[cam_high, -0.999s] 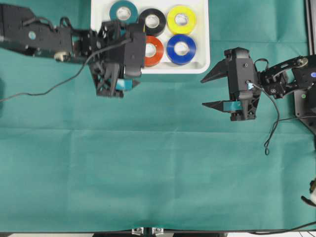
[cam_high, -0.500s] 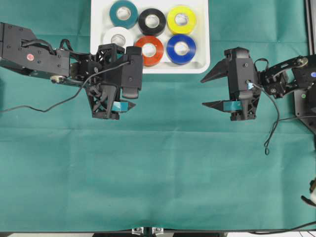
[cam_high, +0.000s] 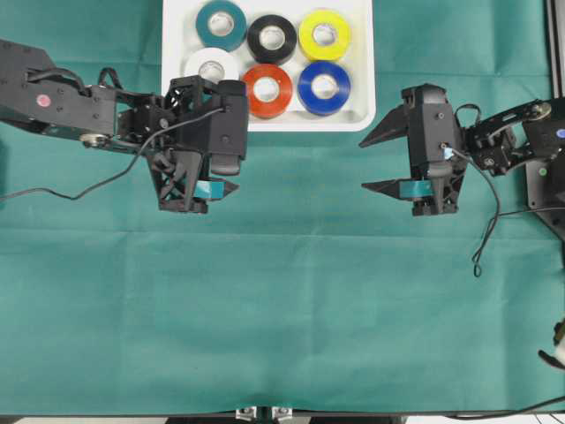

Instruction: Put the tape alternately from left to right into the white case.

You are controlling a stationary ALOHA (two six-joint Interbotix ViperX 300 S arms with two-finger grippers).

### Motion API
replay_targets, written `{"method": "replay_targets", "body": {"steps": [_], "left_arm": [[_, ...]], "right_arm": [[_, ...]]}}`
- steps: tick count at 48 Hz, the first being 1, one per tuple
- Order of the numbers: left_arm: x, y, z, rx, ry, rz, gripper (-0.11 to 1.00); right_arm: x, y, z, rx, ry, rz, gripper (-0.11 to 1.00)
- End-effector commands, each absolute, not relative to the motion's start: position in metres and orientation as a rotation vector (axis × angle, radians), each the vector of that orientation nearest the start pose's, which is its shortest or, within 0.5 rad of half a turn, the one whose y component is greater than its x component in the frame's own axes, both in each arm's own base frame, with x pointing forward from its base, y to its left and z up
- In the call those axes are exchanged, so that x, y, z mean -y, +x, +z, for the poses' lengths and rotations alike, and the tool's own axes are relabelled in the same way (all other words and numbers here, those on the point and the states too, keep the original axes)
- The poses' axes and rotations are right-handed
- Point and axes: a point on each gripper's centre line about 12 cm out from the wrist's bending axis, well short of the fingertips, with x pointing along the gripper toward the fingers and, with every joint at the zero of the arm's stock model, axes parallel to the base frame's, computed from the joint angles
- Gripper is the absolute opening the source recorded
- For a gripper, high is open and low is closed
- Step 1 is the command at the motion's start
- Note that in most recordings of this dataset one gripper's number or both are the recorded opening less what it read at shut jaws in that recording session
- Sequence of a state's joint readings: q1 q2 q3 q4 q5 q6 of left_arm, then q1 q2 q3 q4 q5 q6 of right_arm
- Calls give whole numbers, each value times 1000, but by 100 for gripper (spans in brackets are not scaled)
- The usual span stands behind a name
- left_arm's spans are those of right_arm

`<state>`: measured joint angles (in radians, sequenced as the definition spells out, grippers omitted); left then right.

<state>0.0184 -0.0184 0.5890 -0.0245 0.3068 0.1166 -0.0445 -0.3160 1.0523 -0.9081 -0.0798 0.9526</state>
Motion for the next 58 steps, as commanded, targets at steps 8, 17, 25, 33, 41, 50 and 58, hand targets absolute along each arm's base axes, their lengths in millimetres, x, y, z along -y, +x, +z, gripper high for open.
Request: {"method": "replay_targets", "body": {"steps": [8,17,25,33,41,50,58], "left_arm": [[-4,372,192,-831,76,-32,33],[-4,363,194,-826,76,-31,33],[-4,353,197,-819,76,-31,33],[-4,347,201,-773,79,-28,33],[-4,341,205,-693,81,-22,33],[-4,331,207,-634,82,-18,33],[-4,326,207,-608,83,-16,33]], "right_arm": [[6,274,175,-620,73,-13,77],[8,263,185,-587,66,-29,77],[8,254,192,-553,65,-30,77],[8,245,196,-526,64,-31,77],[7,237,197,-508,64,-31,77],[7,228,201,-477,64,-30,77],[7,220,205,-448,65,-30,77]]}}
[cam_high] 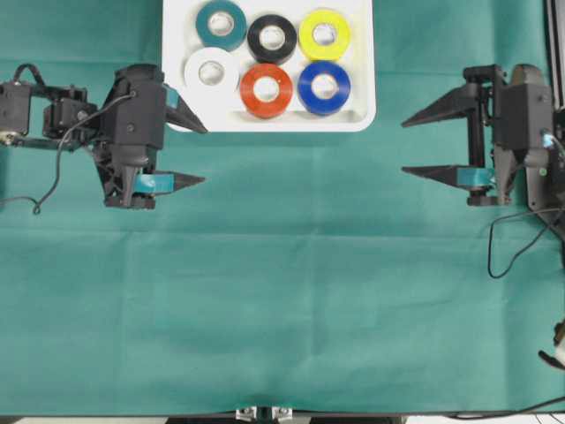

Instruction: Put the tape alternately from left to right into the white case.

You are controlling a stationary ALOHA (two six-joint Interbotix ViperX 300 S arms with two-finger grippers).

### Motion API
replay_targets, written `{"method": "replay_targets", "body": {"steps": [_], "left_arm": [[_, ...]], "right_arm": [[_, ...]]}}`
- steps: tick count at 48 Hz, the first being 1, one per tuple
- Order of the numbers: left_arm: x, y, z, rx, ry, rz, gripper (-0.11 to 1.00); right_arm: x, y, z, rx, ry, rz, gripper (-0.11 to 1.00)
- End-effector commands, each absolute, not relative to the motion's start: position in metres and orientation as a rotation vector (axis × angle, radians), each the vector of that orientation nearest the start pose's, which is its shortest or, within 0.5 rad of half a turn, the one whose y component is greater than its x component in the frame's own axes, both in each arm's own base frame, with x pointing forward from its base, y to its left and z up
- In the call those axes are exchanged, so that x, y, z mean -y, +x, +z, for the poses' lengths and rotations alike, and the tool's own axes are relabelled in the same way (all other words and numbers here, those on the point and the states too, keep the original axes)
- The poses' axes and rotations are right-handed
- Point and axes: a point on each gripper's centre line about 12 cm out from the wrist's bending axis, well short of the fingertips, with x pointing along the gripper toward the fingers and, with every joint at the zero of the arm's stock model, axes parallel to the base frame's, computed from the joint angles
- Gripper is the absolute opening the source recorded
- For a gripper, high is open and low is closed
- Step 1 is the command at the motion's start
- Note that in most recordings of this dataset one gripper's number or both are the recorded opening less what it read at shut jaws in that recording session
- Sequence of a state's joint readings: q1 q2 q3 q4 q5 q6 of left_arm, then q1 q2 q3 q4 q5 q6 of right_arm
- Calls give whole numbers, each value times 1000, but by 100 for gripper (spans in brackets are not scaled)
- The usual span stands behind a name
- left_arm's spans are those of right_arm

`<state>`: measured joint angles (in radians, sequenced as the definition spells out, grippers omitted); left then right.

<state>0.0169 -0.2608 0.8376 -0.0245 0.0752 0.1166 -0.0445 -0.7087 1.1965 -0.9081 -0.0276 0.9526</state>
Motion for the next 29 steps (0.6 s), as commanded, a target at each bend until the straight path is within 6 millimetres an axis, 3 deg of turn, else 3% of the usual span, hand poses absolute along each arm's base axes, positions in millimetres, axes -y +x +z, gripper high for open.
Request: {"method": "replay_targets", "body": {"steps": [1,29], "left_arm": [[-4,325,207,-606,83,-15,33],[-6,305,205,-562,83,-7,33]], "right_arm": [[6,219,204,-447,66,-30,77],[12,192,204,-410,99,-95,77]]}}
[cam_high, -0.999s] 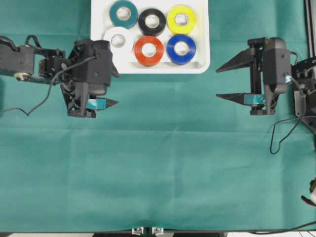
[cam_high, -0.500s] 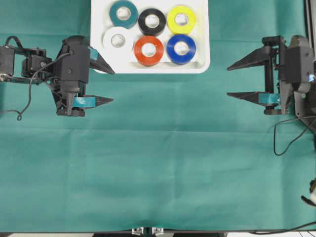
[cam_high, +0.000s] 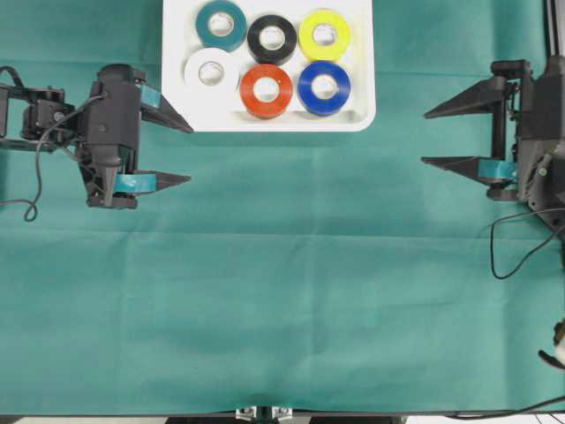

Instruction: Put the tape alternately from left to right into the white case.

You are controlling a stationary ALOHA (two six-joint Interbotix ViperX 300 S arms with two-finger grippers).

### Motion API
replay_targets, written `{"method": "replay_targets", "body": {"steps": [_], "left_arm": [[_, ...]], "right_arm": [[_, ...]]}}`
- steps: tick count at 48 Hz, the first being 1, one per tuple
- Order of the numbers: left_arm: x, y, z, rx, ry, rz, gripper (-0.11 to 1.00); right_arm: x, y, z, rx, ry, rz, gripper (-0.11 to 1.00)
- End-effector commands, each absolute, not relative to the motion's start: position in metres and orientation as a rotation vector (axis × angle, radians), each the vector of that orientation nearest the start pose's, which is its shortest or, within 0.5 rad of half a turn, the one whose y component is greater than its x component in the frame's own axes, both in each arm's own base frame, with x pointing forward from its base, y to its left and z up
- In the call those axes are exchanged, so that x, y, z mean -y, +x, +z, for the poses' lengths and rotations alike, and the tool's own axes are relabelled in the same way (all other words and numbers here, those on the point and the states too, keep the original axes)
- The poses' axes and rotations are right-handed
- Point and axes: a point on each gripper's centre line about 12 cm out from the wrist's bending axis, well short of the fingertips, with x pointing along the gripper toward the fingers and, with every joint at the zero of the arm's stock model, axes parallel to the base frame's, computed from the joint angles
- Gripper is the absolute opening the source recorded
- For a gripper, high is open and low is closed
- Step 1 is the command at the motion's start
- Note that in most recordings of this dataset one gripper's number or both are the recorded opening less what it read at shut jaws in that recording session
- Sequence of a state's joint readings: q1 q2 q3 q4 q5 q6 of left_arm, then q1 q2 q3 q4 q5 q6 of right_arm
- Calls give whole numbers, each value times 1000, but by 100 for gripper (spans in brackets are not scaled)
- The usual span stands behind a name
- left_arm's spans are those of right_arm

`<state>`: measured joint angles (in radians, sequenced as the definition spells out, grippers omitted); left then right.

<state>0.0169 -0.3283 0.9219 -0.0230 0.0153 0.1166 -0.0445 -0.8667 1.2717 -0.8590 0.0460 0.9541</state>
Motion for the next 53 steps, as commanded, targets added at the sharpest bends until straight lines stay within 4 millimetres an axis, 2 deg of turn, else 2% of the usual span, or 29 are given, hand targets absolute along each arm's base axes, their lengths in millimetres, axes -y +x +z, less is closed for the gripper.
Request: {"method": "replay_targets", "body": {"steps": [1,20,53], "left_arm": [[-6,305,204,-562,83,-7,33],[-6,292,202,-513,83,-1,33],[-9,260,205,-432,80,18,33]], "right_arm": [[12,191,203,-407,100,-96,77],[12,174,196,-373,129,-101,77],[11,167,195,-347,129,-98,77]]}}
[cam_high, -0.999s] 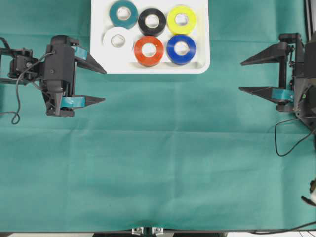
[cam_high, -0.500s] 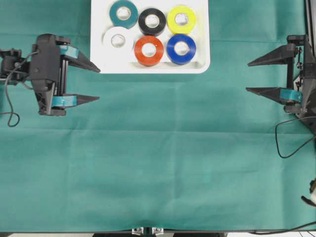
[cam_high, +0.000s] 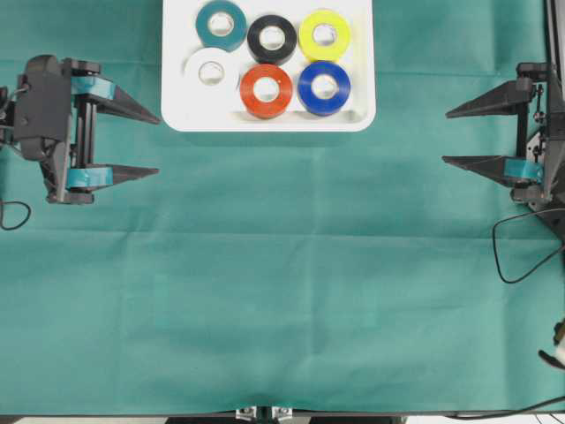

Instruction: Put the tape alternately from left to right into the white case.

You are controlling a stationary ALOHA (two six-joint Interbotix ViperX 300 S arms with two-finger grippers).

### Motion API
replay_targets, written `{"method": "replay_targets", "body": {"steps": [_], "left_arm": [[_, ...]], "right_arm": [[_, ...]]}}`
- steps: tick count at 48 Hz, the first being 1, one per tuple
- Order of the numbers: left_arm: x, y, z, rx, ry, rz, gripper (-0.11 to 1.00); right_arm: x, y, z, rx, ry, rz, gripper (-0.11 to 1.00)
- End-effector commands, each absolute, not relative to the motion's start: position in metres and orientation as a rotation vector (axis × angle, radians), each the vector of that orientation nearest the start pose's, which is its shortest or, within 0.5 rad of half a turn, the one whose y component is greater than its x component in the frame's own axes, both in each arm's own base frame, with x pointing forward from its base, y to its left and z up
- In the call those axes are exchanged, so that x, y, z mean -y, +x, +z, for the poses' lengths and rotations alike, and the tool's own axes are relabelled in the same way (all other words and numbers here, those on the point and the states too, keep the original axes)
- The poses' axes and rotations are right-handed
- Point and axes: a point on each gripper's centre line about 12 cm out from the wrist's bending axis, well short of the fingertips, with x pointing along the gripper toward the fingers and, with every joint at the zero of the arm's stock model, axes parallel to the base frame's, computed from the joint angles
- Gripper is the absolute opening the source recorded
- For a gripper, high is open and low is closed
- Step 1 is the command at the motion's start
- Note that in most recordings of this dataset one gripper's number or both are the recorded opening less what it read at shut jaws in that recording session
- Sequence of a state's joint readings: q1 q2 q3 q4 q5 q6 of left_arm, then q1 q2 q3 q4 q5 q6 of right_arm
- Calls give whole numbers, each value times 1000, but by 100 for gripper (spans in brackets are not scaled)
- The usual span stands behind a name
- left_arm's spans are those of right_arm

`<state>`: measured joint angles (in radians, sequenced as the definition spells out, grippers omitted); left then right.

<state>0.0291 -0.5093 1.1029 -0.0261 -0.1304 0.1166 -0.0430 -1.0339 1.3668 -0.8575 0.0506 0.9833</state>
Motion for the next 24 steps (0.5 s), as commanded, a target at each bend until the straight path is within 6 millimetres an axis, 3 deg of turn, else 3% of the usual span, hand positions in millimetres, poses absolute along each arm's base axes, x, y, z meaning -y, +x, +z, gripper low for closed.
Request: {"method": "replay_targets", "body": {"steps": [1,24], "left_arm": [[-9,260,205,-429,80,18,33],[-9,237,207,-390,77,22,33]], "right_arm": [[11,167,196,-345,129,-99,77],[12,162,198,-310,130,-102,77]]}}
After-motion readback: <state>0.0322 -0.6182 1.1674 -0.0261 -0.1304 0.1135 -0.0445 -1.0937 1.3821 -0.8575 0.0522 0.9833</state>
